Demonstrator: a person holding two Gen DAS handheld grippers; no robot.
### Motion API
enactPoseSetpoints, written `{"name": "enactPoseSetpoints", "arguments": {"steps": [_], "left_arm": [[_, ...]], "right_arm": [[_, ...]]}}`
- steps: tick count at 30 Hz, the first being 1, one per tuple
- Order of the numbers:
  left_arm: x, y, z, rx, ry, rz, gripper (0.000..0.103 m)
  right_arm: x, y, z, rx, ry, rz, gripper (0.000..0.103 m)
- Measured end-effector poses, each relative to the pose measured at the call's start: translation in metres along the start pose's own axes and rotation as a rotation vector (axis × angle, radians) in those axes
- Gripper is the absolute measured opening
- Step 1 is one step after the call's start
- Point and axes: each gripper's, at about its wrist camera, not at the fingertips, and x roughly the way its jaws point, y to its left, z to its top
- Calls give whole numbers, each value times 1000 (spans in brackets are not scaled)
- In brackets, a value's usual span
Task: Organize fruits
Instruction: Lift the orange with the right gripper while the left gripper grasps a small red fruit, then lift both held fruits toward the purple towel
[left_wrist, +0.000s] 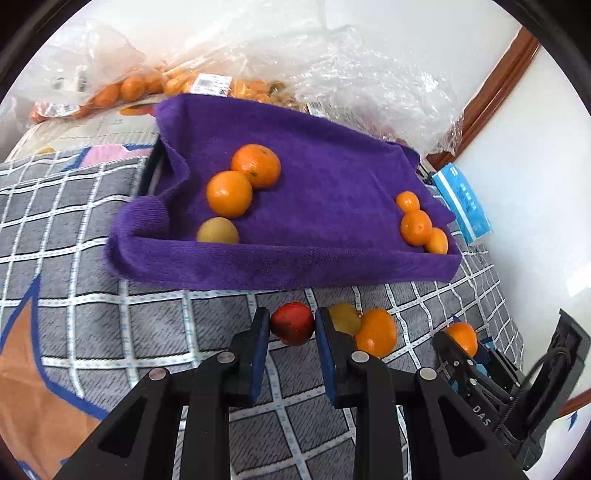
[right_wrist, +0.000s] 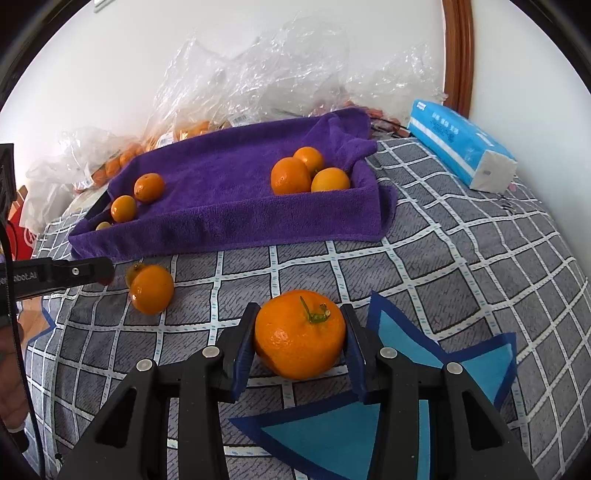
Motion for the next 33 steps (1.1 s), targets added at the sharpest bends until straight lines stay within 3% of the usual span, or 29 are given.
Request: {"name": "enactPoseSetpoints", "arguments": {"steps": [6, 22, 33], "left_arm": [[-25, 4, -6, -6, -37, 18, 24], [-98, 17, -19, -35, -137, -2, 24], [-124, 20, -20, -23, -179, 2, 24]], "right_arm": [[-11, 4, -2, 26, 8, 14, 43], [-81, 38, 32, 8, -86, -15, 43], [-101, 50, 48, 33, -124, -10, 43]]}}
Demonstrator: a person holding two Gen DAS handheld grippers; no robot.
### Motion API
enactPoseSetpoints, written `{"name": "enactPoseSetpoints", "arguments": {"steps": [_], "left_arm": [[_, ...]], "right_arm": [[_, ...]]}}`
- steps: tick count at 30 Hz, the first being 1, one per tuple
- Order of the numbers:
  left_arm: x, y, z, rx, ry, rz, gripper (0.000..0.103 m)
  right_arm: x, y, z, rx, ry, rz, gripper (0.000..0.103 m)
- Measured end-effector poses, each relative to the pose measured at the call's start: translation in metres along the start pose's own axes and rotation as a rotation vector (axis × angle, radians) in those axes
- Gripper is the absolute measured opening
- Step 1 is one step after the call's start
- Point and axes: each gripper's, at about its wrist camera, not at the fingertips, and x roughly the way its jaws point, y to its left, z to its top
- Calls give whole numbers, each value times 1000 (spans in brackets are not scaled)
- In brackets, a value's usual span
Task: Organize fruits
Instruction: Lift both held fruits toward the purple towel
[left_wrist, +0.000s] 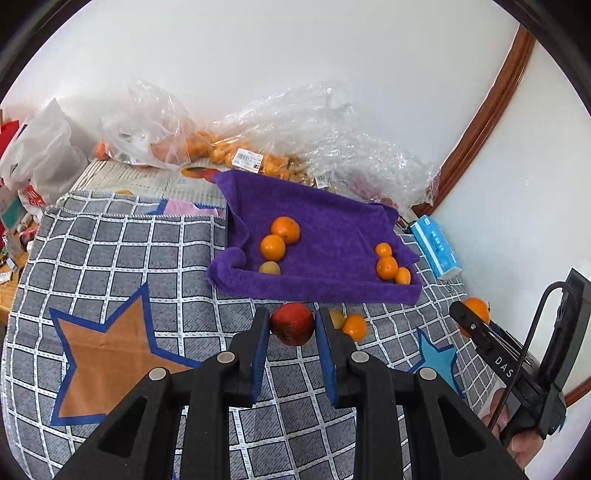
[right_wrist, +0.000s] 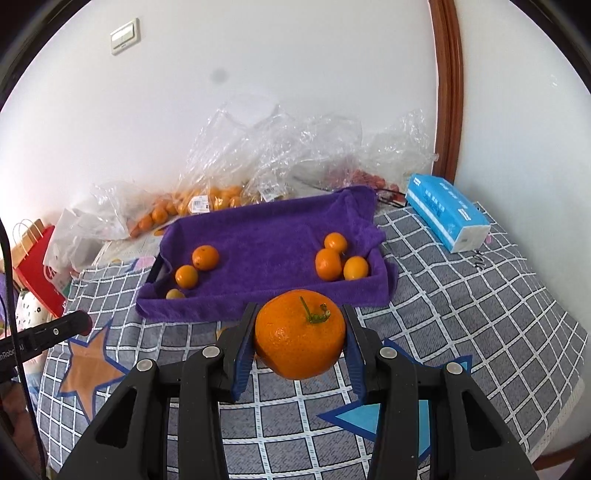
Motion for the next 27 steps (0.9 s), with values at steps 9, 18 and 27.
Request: {"name": "enactPoseSetpoints", "arguments": {"steps": [9, 18, 27], "left_arm": [[-8, -6, 5, 13, -15, -10, 24], [-10, -12, 9, 29, -21, -17, 24], [-7, -17, 13, 40, -20, -19, 24]], "right_arm": [[-10, 4, 7, 9, -20, -6, 43], [-11, -2, 12, 33, -25, -10, 43], [-11, -6, 17, 46, -35, -10, 43]]}}
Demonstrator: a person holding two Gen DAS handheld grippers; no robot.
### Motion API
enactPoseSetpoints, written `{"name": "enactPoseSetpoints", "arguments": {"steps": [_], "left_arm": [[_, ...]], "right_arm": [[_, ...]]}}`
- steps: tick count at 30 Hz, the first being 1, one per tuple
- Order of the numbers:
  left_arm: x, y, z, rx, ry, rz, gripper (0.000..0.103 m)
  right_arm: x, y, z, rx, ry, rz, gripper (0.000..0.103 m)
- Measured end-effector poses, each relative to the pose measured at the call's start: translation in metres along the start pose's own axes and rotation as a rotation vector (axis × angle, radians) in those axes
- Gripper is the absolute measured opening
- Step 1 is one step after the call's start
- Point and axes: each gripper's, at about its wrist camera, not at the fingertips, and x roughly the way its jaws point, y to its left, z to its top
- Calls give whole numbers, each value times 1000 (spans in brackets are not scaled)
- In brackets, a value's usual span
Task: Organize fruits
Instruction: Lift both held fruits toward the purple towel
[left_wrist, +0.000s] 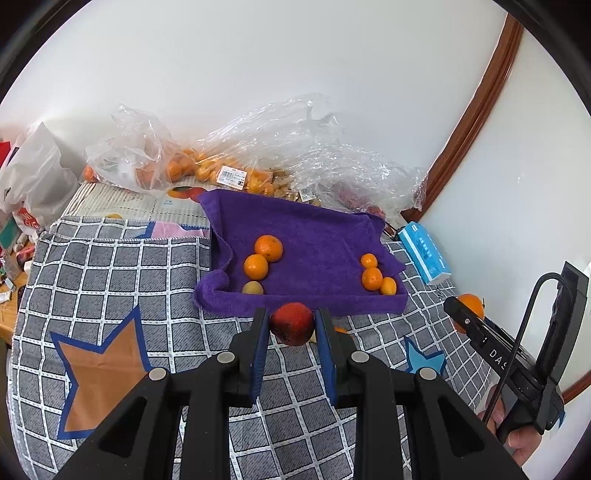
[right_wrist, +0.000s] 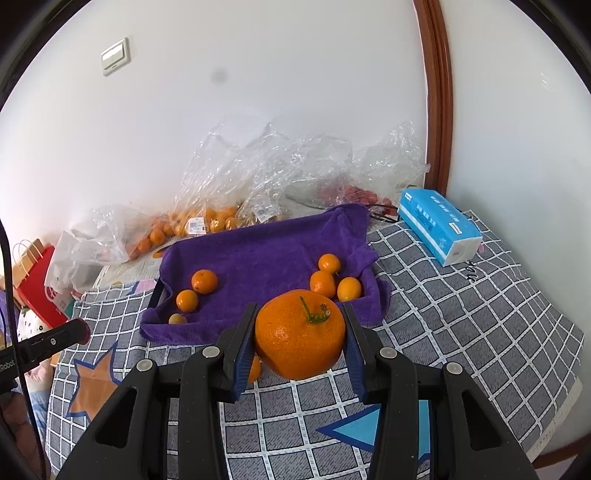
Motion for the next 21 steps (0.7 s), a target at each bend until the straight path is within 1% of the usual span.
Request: {"name": "enactPoseSetpoints", "arguments": {"steps": [15, 21], "left_arm": [[2, -5, 10, 10, -9, -5, 24], [7, -5, 17, 14, -8, -4, 24]], "right_arm": [[6, -1, 10, -1, -9, 2, 43], [10, 3, 16, -3, -15, 17, 43]]}}
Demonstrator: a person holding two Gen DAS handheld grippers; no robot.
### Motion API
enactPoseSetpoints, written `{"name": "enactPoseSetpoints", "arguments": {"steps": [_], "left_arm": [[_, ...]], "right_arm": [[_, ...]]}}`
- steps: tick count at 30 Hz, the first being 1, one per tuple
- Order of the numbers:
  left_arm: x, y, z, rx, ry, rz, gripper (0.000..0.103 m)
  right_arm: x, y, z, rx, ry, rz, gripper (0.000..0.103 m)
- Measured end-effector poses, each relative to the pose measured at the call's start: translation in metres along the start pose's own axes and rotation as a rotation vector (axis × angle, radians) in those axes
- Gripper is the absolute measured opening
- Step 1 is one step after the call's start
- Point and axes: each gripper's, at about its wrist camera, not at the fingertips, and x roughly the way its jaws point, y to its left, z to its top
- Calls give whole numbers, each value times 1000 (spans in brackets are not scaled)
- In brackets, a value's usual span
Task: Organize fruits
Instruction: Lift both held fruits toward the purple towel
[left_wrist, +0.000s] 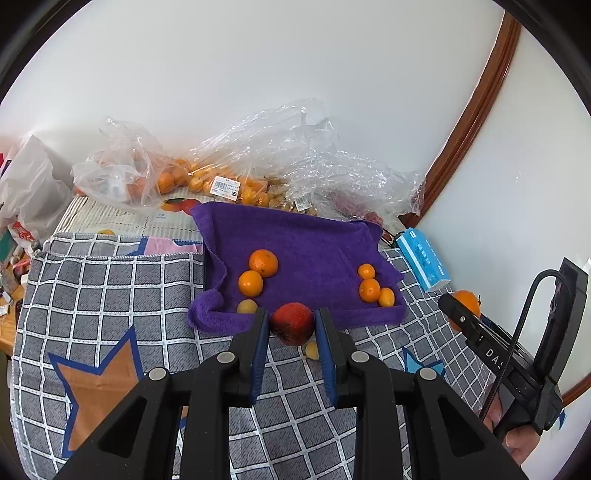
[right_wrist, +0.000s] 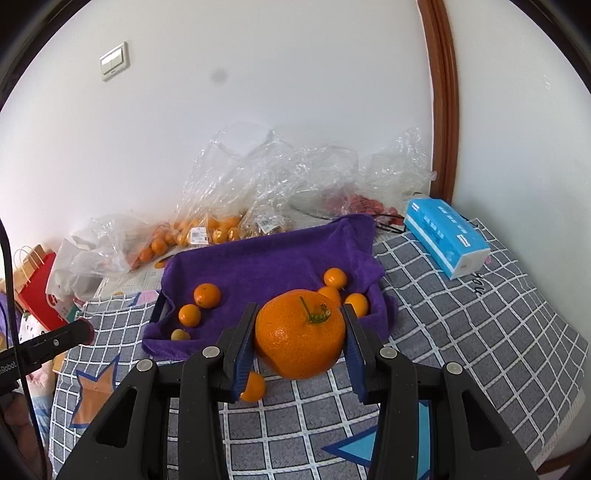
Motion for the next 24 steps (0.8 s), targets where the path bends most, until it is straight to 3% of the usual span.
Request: {"name": "enactPoseSetpoints", "arguments": {"steps": [24], "left_arm": [[39, 3, 33, -15, 15, -14, 24]], "right_arm": [[38, 2, 26, -15, 19, -4, 43]]}}
